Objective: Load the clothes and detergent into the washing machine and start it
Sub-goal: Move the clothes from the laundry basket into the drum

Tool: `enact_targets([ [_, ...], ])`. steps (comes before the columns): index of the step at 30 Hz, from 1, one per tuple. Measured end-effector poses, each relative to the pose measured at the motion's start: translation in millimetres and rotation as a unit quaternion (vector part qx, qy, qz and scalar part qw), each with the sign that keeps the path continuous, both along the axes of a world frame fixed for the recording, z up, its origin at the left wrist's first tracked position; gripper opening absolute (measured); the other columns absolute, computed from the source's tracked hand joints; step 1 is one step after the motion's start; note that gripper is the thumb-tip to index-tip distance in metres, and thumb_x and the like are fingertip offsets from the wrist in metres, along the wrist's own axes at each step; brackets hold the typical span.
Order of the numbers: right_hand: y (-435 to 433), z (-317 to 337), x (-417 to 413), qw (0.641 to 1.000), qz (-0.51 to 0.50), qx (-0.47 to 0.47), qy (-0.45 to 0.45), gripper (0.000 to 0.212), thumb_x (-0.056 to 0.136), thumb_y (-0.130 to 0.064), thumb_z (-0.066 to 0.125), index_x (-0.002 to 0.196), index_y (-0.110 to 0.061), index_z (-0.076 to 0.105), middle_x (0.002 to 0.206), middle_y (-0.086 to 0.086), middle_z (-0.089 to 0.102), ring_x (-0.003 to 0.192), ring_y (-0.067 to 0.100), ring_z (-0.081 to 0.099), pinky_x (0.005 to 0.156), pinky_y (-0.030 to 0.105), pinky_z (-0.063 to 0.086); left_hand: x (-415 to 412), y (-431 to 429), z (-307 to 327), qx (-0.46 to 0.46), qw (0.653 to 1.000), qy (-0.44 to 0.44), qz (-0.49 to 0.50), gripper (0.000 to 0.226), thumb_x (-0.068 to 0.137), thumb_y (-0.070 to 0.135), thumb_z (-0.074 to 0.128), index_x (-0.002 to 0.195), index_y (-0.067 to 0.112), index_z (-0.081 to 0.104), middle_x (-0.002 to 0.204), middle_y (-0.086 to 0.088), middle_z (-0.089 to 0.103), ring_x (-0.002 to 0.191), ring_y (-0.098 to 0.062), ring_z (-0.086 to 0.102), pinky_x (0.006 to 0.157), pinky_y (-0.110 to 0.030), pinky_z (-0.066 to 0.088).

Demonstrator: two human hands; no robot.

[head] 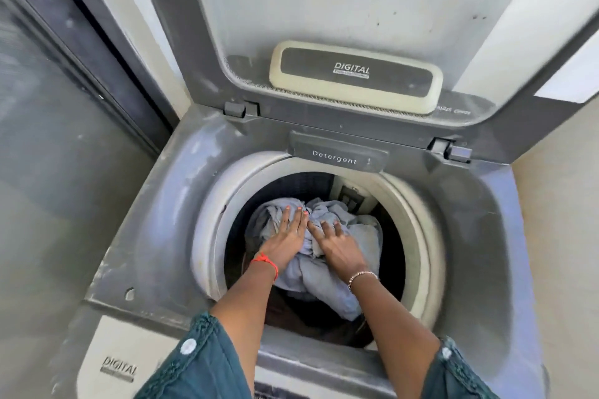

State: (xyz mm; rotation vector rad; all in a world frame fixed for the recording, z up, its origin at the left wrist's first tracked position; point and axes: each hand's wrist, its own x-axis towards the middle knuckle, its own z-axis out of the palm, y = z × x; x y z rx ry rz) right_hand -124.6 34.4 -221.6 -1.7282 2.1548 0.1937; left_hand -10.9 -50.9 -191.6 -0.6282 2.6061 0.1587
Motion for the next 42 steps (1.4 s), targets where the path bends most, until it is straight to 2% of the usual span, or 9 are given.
enact_targets([
  [4,-9,-15,-1,1.000,-0.004,0.011,-0.009,0.068,0.096,-0.003,0.033,0.149,-0.025,-0.002,0.155,0.012,0.016,0.141,0.036,0.017,0.104,0.053,0.035,-4,-9,-17,0.010,0.995,-0.038,0.095,0.070,0.095,-0.005,0.030,0.147,0.007,-0.016,0.156,-0.009,-0.020,0.142,-0.035,-0.018,0.112,-0.061,0.005],
  [7,-14,-12,-3,0.999,-0.016,0.023,-0.033,0.069,0.096,-0.010,0.038,0.149,-0.022,-0.004,0.157,0.008,0.011,0.143,0.030,0.015,0.112,0.054,0.019,-6,-15,-13,0.059,0.990,-0.051,0.114,0.083,0.094,0.017,0.048,0.147,0.010,-0.016,0.156,-0.005,-0.022,0.142,-0.031,-0.022,0.111,-0.064,0.000],
  [10,-12,1,-8,0.998,-0.032,0.030,-0.043,0.078,0.094,-0.024,0.048,0.149,-0.018,-0.007,0.158,0.006,0.011,0.144,0.027,0.015,0.114,0.052,0.013,-4,-16,-4,0.059,0.992,-0.048,0.096,0.108,0.083,0.042,0.063,0.147,0.009,-0.017,0.156,-0.004,-0.023,0.142,-0.030,-0.023,0.109,-0.064,-0.004],
  [13,-8,18,-18,0.998,-0.038,0.021,-0.037,0.095,0.087,-0.033,0.060,0.149,-0.018,-0.009,0.157,0.004,0.016,0.143,0.025,0.017,0.115,0.049,0.013,-5,-12,13,0.052,0.994,-0.046,0.085,0.119,0.076,0.048,0.068,0.146,0.008,-0.020,0.156,-0.004,-0.023,0.142,-0.028,-0.024,0.109,-0.064,-0.005],
  [16,3,46,-26,0.998,-0.055,-0.002,-0.025,0.099,0.085,-0.034,0.062,0.148,-0.017,-0.011,0.156,0.005,0.018,0.144,0.019,0.017,0.117,0.045,0.013,-13,-5,37,0.046,0.997,-0.035,0.059,0.126,0.071,0.053,0.070,0.145,0.007,-0.021,0.155,-0.005,-0.024,0.141,-0.028,-0.026,0.109,-0.064,-0.007],
  [23,62,130,-27,0.979,-0.150,-0.137,-0.011,0.089,0.086,-0.029,0.059,0.149,-0.011,-0.001,0.155,0.010,0.023,0.143,0.018,0.022,0.115,0.030,0.016,-42,46,106,0.023,0.988,0.132,-0.071,0.118,0.076,0.058,0.062,0.146,0.008,-0.018,0.156,-0.004,-0.022,0.143,-0.019,-0.022,0.116,-0.051,-0.006],
  [29,151,192,-38,0.937,-0.223,-0.264,0.045,0.078,0.090,-0.021,0.053,0.148,-0.003,0.003,0.156,0.011,0.016,0.144,0.020,0.018,0.116,0.026,0.011,-79,124,168,-0.010,0.949,0.259,-0.177,0.104,0.080,0.041,0.059,0.148,0.007,-0.013,0.157,-0.007,-0.018,0.145,-0.018,-0.017,0.118,-0.049,-0.003],
  [35,255,214,-68,0.888,-0.342,-0.297,0.075,0.082,0.089,-0.028,0.056,0.149,-0.007,0.004,0.156,0.006,0.018,0.143,0.016,0.022,0.117,0.029,0.016,-131,217,198,0.018,0.921,0.290,-0.258,0.094,0.081,0.025,0.054,0.149,0.006,-0.007,0.158,-0.009,-0.014,0.146,-0.020,-0.011,0.116,-0.046,-0.005],
  [42,370,174,-101,0.855,-0.457,-0.242,0.038,0.089,0.087,-0.027,0.059,0.149,-0.011,-0.003,0.156,0.006,0.020,0.142,0.018,0.025,0.115,0.030,0.019,-190,324,159,0.038,0.920,0.240,-0.307,0.096,0.081,0.024,0.057,0.148,0.005,-0.010,0.158,-0.008,-0.014,0.146,-0.018,-0.011,0.118,-0.046,-0.003],
])
